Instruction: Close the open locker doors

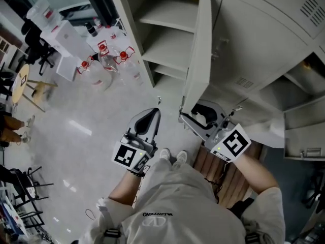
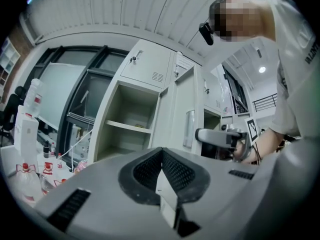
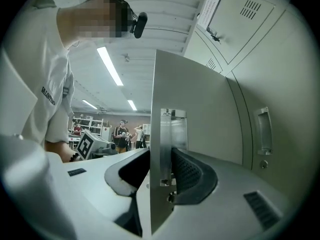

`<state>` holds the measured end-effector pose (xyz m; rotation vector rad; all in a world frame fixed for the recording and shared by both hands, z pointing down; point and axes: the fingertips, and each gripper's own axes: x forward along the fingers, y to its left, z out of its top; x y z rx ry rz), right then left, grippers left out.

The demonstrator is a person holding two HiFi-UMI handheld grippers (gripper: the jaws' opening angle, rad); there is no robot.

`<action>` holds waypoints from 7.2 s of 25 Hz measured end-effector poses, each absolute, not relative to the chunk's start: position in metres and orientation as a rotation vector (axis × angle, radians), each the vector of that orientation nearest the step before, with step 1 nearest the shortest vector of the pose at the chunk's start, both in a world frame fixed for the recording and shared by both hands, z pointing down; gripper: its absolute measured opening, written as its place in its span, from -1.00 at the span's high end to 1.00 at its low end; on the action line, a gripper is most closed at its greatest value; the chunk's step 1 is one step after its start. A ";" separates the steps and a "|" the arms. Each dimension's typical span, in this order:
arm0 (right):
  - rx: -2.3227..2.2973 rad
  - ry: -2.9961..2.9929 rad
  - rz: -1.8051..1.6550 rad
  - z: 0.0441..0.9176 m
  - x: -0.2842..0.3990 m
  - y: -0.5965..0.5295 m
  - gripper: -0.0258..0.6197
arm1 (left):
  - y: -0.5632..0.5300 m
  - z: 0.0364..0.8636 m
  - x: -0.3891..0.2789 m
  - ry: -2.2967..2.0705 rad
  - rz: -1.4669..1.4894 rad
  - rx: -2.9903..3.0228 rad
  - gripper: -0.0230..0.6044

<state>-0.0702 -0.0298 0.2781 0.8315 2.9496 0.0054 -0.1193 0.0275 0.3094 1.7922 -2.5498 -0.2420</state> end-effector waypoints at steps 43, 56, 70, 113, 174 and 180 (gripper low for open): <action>0.461 3.057 0.138 0.275 -0.251 0.052 0.58 | 0.080 0.302 -0.273 -2.420 -0.234 2.033 0.94; 0.322 3.083 0.156 0.273 -0.316 0.038 0.65 | 0.081 0.292 -0.327 -2.410 -0.298 2.073 0.94; 0.160 3.074 0.106 0.272 -0.364 0.007 0.78 | 0.080 0.287 -0.357 -2.415 -0.319 2.088 0.94; -0.220 3.100 0.108 0.271 -0.408 -0.027 0.78 | 0.025 0.299 -0.402 -2.413 -0.220 2.059 0.94; -0.288 3.187 -0.004 0.307 -0.373 -0.054 0.89 | 0.035 0.336 -0.403 -2.404 -0.112 1.954 0.94; -0.226 3.181 0.070 0.305 -0.346 -0.040 0.89 | 0.042 0.339 -0.397 -2.392 -0.109 1.959 0.94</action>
